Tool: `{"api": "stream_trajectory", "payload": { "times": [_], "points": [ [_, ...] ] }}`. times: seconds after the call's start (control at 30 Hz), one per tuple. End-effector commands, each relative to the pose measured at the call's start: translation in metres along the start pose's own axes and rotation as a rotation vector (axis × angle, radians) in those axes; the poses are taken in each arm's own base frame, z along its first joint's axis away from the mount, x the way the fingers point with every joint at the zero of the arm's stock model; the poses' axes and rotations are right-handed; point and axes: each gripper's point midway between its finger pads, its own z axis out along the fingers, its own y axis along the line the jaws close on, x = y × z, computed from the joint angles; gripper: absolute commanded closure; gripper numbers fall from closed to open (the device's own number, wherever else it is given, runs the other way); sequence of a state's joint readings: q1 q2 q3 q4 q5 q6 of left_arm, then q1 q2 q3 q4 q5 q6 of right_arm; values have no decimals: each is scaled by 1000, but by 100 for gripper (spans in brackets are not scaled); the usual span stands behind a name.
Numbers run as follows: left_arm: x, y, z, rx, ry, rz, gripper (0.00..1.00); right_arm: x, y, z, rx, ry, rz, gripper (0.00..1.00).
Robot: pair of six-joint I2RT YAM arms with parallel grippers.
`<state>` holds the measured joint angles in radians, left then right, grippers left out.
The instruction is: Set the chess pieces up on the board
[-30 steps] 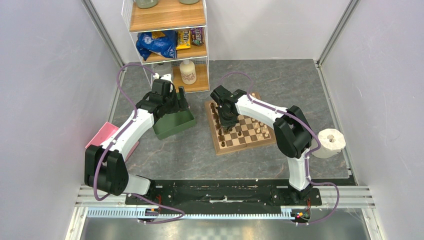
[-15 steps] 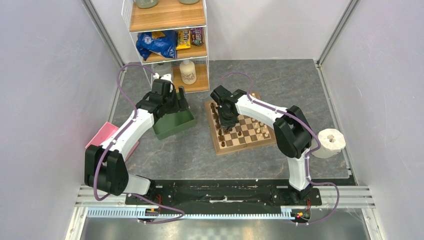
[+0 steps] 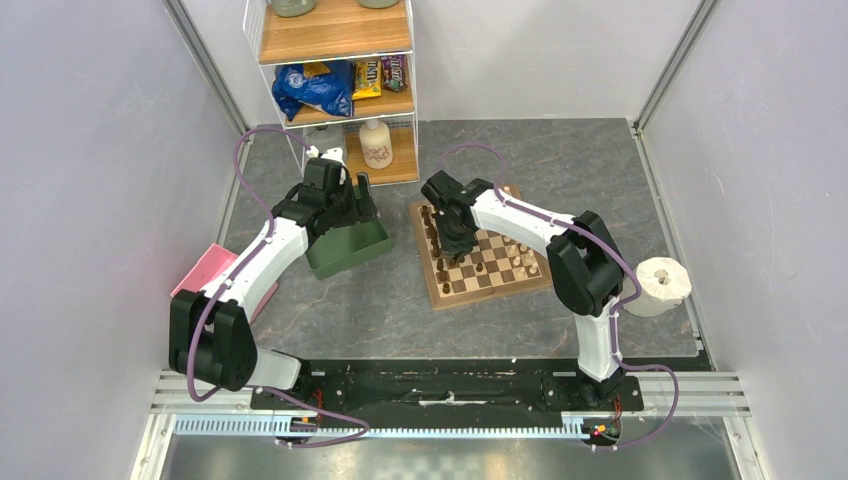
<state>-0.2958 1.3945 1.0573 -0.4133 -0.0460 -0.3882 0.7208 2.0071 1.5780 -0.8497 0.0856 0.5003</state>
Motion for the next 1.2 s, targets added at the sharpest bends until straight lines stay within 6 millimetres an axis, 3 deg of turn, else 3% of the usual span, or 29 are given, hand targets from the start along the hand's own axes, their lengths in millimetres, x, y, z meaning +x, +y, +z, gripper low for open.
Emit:
{"api": "stream_trajectory", "payload": {
  "times": [0.0, 0.33, 0.53, 0.9, 1.17],
  "points": [
    [-15, -7, -4, 29, -49, -25, 11, -21, 7, -24, -40, -80, 2, 69],
    [-14, -8, -4, 34, -47, -27, 11, -28, -6, -48, -36, -133, 44, 66],
    [-15, -8, -5, 37, -51, -28, 11, -21, -17, -33, -19, -86, 75, 66],
    [-14, -9, -3, 41, -45, -29, 11, -5, -20, -7, 2, -6, 77, 66],
    [-14, -9, -3, 38, -46, -30, 11, 0, -23, -3, 14, 13, 68, 74]
  ]
}}
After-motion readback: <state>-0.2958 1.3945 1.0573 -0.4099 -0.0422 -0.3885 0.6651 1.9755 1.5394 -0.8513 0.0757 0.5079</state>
